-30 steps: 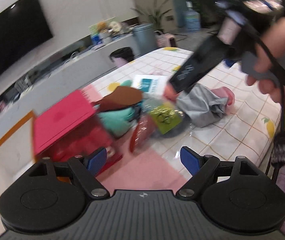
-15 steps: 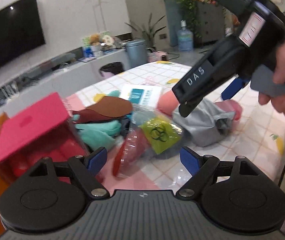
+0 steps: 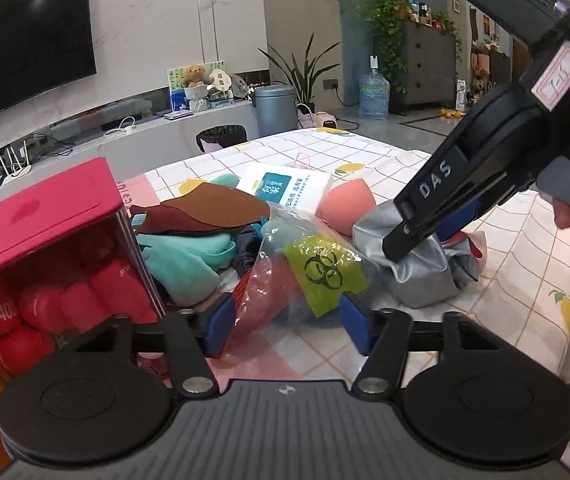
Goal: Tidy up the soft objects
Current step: 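Reach left tool to the clear plastic bag while right tool reaches the grey fabric, then close left tool on the clear bag while right tool closes on the grey fabric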
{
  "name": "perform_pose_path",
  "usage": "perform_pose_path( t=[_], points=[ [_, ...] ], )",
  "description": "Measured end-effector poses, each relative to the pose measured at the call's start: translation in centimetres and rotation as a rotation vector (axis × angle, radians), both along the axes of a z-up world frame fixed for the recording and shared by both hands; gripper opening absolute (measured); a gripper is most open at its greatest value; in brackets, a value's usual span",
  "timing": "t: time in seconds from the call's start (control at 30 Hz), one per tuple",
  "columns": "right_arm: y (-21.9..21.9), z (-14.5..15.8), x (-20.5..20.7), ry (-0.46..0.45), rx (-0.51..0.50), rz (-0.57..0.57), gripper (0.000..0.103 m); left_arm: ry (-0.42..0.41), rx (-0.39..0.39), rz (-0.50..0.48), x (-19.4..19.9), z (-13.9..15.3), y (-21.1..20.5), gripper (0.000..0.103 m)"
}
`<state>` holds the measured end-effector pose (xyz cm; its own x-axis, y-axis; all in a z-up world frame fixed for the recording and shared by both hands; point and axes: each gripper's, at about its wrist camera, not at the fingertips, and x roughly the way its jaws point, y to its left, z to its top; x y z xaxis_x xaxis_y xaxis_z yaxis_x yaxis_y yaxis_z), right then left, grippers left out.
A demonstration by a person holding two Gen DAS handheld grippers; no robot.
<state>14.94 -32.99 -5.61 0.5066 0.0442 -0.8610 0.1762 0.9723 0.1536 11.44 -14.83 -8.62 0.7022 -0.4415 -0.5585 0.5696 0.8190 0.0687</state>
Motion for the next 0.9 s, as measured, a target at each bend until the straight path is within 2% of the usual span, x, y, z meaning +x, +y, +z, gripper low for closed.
perform_pose_path(
  t=[0.03, 0.07, 0.1, 0.3, 0.47, 0.6, 0.7, 0.77, 0.83, 0.87, 0.9],
  points=[
    [-0.1, 0.1, 0.0, -0.001, 0.005, -0.005, 0.04, -0.005, 0.007, -0.004, -0.1, 0.0, 0.0, 0.055],
    [-0.2, 0.1, -0.1, -0.004, 0.008, -0.012, 0.041, -0.007, 0.009, -0.007, -0.2, 0.0, 0.0, 0.04],
    [-0.2, 0.2, -0.2, -0.006, 0.009, -0.017, 0.041, -0.003, 0.007, -0.007, -0.2, -0.1, 0.0, 0.032],
    [-0.7, 0.4, -0.5, -0.013, 0.013, -0.044, 0.042, 0.006, -0.001, 0.0, -0.6, -0.1, 0.0, 0.009],
    [-1.2, 0.3, -0.6, -0.012, 0.026, -0.065, 0.042, 0.021, -0.079, -0.016, -1.5, 0.9, 0.7, 0.003],
    [-1.5, 0.9, -1.0, -0.041, 0.057, -0.06, 0.039, 0.045, -0.095, -0.005, -2.2, 1.1, 1.1, 0.003],
    [-2.5, 1.5, -1.5, -0.068, 0.117, -0.07, 0.02, 0.056, -0.078, 0.012, -2.8, 1.2, 1.3, 0.003],
    [-3.2, 1.7, -1.9, -0.081, 0.156, -0.095, 0.02, 0.049, -0.08, 0.029, -3.2, 1.3, 1.4, 0.003],
    [-3.5, 1.5, -2.1, -0.07, 0.163, -0.115, 0.03, 0.041, -0.099, 0.052, -3.4, 1.7, 1.8, 0.003],
    [-3.5, 1.4, -2.1, -0.067, 0.16, -0.124, 0.046, 0.05, -0.108, 0.057, -3.3, 1.8, 2.0, 0.004],
    [-3.5, 1.4, -2.1, -0.069, 0.16, -0.13, 0.053, 0.059, -0.119, 0.069, -3.3, 1.9, 2.3, 0.006]
  ],
)
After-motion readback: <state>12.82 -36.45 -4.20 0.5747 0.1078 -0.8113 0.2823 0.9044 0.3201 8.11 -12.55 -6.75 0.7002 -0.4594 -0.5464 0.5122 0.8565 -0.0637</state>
